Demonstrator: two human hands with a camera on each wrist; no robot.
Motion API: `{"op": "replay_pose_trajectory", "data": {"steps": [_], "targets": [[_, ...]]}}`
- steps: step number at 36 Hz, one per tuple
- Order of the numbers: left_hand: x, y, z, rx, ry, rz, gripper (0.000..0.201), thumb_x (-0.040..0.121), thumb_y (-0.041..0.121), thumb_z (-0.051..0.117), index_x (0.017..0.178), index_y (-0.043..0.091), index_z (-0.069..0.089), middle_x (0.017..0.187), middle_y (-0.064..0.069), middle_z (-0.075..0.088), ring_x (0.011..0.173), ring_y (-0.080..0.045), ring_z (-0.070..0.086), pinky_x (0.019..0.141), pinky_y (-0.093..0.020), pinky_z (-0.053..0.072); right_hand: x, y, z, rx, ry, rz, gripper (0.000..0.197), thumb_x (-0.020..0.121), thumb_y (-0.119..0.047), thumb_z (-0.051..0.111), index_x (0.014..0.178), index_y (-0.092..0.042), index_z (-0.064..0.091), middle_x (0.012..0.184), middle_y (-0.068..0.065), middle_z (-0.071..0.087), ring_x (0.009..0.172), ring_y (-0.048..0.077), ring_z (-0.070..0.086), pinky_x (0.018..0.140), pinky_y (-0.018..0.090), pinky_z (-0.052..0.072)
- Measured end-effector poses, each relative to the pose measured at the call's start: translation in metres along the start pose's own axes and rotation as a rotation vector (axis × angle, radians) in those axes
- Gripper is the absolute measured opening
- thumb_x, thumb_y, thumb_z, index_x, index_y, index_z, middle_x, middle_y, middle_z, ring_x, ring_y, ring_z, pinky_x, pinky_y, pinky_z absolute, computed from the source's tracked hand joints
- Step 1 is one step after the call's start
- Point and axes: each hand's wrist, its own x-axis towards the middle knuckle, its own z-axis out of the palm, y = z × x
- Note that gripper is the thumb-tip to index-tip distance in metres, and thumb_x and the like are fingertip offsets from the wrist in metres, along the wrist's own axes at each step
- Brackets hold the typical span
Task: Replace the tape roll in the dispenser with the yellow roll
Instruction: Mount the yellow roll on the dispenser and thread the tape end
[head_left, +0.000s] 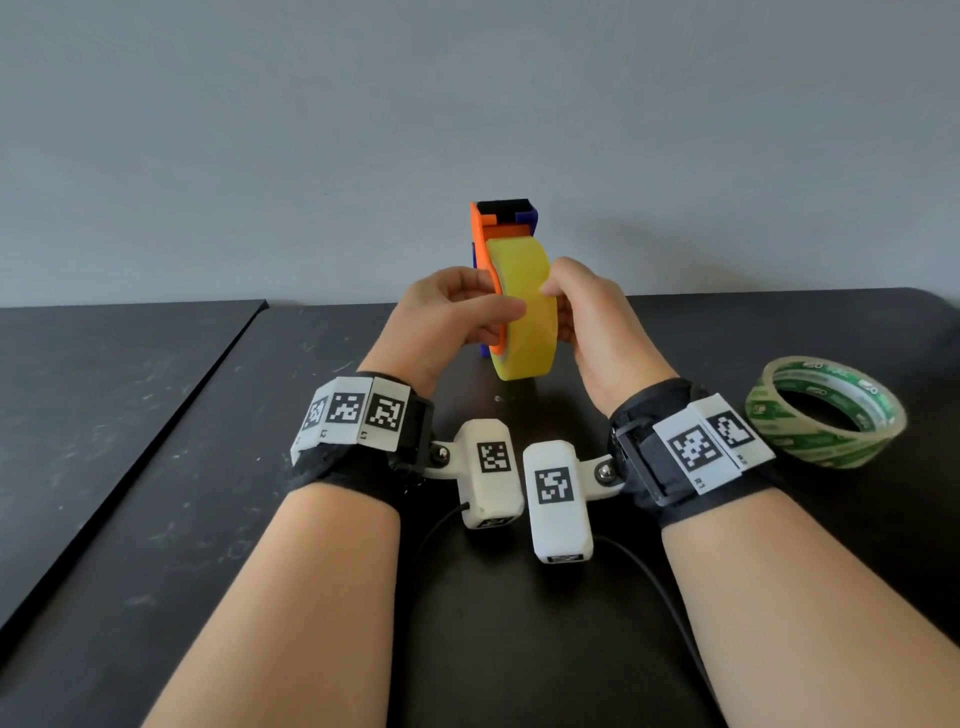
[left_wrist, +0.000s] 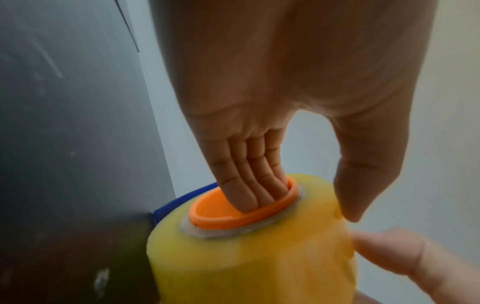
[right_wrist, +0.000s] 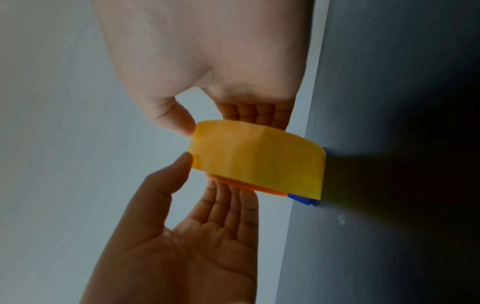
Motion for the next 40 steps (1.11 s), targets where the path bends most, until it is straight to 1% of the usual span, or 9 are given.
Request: {"op": "replay_pose_trajectory", "data": {"steps": [9,16,23,25,28,30,32,36,40], "targets": [[-0.0009,-0.0012,0.0005,0.010,0.065,0.026,0.024,0.081,0.009,0.073,0.100,-0.004,0.066,0.089,-0.023,0.066,0.076,-0.028,0.062,0.073,-0.032,0.058,-0.0002,0.0004,0.0007,-0.001,-0.014,0.000,0.034,0.060,-0.030,0.049,0.091,-0.016,0.046,0.089,0.012,0.044,0.083,0.029,0.048,0.078,0.042,0.039],[0.0023,-0.0020,0.0005,0.009,0.156,0.025,0.017,0.082,0.020,0.074,0.084,0.004,0.071,0.072,-0.011,0.067,0.061,-0.019,0.063,0.064,-0.027,0.058,-0.0001,0.0016,0.0013,-0.017,-0.036,0.003,0.032,0.056,-0.029,0.050,0.085,-0.015,0.043,0.090,0.014,0.043,0.084,0.029,0.047,0.078,0.043,0.039],[0.0038,-0.0028,0.0005,0.007,0.146,0.020,0.028,0.085,0.032,0.071,0.086,0.004,0.070,0.080,-0.015,0.068,0.069,-0.023,0.066,0.071,-0.033,0.059,0.0028,0.0019,0.0014,0.006,-0.020,0.020,0.036,0.058,-0.030,0.051,0.091,-0.017,0.049,0.091,0.012,0.048,0.085,0.029,0.050,0.081,0.044,0.042],[0.0036,-0.0022,-0.0015,-0.002,0.117,-0.002,0.024,0.086,0.029,0.071,0.087,0.006,0.069,0.082,-0.014,0.068,0.071,-0.023,0.065,0.073,-0.032,0.057,0.0029,0.0017,0.0017,0.007,-0.019,0.029,0.036,0.059,-0.031,0.051,0.091,-0.014,0.049,0.092,0.013,0.049,0.085,0.028,0.052,0.081,0.043,0.043],[0.0025,-0.0008,-0.0026,-0.012,0.040,-0.025,0.013,0.084,0.014,0.071,0.093,0.006,0.066,0.086,-0.013,0.066,0.074,-0.020,0.063,0.077,-0.030,0.056,0.0027,0.0020,0.0002,0.023,-0.020,0.033,0.037,0.062,-0.033,0.051,0.093,-0.012,0.051,0.093,0.014,0.051,0.086,0.028,0.053,0.083,0.043,0.044],[0.0021,-0.0007,-0.0011,-0.006,0.009,-0.022,0.020,0.083,0.007,0.070,0.101,0.003,0.063,0.089,-0.013,0.067,0.074,-0.019,0.063,0.077,-0.029,0.056,0.0020,0.0022,-0.0014,0.044,-0.025,0.028,0.035,0.065,-0.033,0.050,0.095,-0.014,0.050,0.093,0.013,0.050,0.086,0.028,0.053,0.082,0.043,0.044],[0.0014,-0.0006,0.0004,0.009,0.014,-0.013,0.024,0.082,0.006,0.071,0.104,0.002,0.063,0.089,-0.013,0.068,0.075,-0.020,0.064,0.078,-0.029,0.056,0.0020,0.0024,-0.0026,0.053,-0.021,0.026,0.035,0.065,-0.033,0.050,0.095,-0.015,0.050,0.092,0.013,0.049,0.086,0.028,0.052,0.083,0.043,0.044],[0.0004,-0.0004,0.0011,0.020,0.053,0.008,0.029,0.082,0.009,0.072,0.108,-0.003,0.065,0.094,-0.021,0.068,0.079,-0.025,0.063,0.077,-0.031,0.058,0.0023,0.0014,-0.0013,0.037,-0.005,0.030,0.036,0.063,-0.031,0.050,0.094,-0.015,0.049,0.093,0.013,0.049,0.085,0.029,0.053,0.083,0.042,0.044],[0.0010,-0.0005,0.0019,0.039,0.087,0.026,0.028,0.081,0.011,0.073,0.105,-0.002,0.067,0.090,-0.018,0.069,0.075,-0.022,0.064,0.074,-0.028,0.059,0.0025,0.0004,-0.0007,0.031,-0.003,0.032,0.036,0.060,-0.029,0.049,0.095,-0.018,0.046,0.092,0.011,0.045,0.084,0.029,0.049,0.079,0.042,0.041]]}}
